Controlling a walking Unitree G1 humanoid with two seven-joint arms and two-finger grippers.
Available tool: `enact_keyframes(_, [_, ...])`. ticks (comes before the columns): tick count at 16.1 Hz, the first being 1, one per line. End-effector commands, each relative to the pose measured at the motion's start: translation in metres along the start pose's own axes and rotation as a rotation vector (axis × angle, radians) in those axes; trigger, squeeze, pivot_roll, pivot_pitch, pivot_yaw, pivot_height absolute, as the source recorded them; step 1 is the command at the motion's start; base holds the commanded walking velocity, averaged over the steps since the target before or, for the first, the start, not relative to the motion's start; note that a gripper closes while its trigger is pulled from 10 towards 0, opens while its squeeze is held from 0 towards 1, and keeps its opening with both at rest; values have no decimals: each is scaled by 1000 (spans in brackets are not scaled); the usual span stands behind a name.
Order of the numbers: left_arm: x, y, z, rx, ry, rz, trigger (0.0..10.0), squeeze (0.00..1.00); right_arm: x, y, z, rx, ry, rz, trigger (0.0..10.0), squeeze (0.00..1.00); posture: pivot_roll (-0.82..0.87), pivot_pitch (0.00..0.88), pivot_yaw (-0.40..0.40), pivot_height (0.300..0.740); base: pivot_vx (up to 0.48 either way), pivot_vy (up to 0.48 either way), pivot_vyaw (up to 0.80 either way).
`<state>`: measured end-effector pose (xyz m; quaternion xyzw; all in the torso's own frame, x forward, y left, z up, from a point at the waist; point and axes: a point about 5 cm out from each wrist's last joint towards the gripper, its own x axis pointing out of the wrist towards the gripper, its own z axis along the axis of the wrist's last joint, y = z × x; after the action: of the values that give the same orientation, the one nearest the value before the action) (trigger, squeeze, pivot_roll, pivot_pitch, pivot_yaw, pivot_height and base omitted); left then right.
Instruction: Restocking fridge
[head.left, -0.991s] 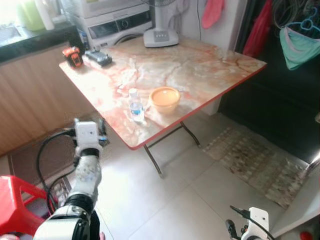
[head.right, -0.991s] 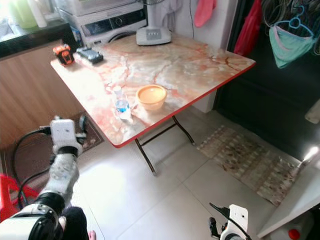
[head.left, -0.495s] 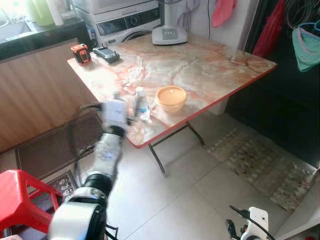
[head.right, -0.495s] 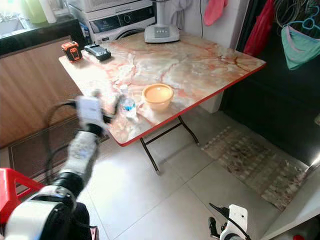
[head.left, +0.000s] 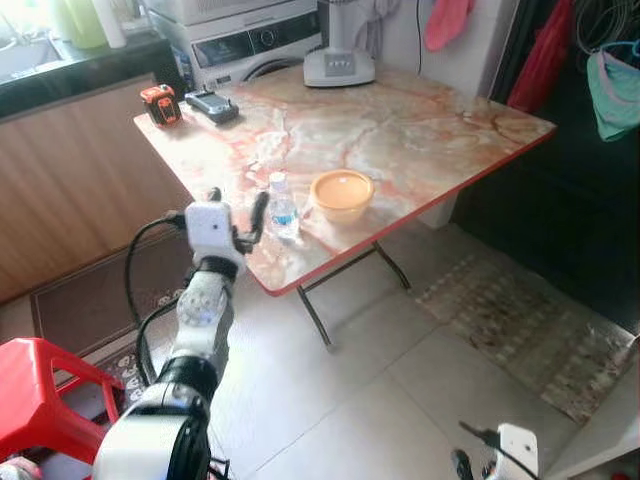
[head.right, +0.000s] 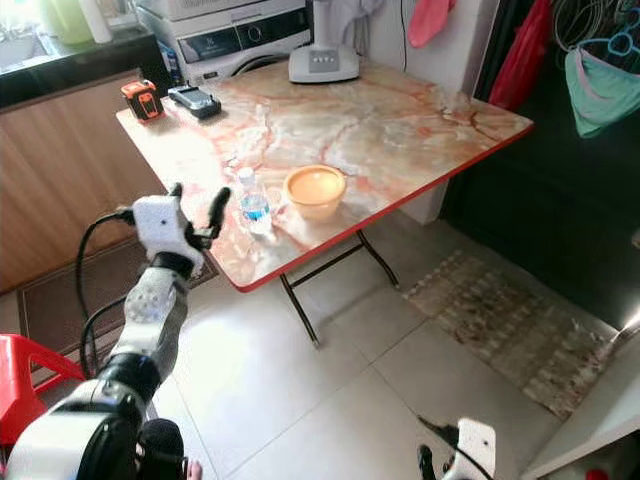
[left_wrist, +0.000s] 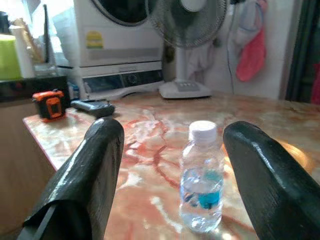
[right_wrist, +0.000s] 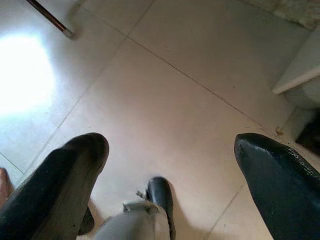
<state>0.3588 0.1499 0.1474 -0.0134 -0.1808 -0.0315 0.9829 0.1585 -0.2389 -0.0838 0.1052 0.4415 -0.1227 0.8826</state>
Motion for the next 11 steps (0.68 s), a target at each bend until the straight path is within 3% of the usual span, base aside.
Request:
enact_keyframes(1, [-9,10,2,34,-35,25,10000,0,-3,-2,-13,-9,32,-6,10000,0,-66,12,57,740,0,0,0])
enact_keyframes(4, [-28,8,2,23,-47,-5,10000,0,-10,-8,-35,-15,70,-21,10000,0,-60,37,35,740,0,0,0])
enact_keyframes(7, [-48,9,1,41,-53,-7,10000,0,-16,-9,-54,-107,108,-42,10000,0,-58,0,44,740,0,0,0])
enact_keyframes(11, [-56,18,6,91,-30,-4,10000,0,-19,-8,-61,-210,114,-17,10000,0,-61,0,70,740,0,0,0])
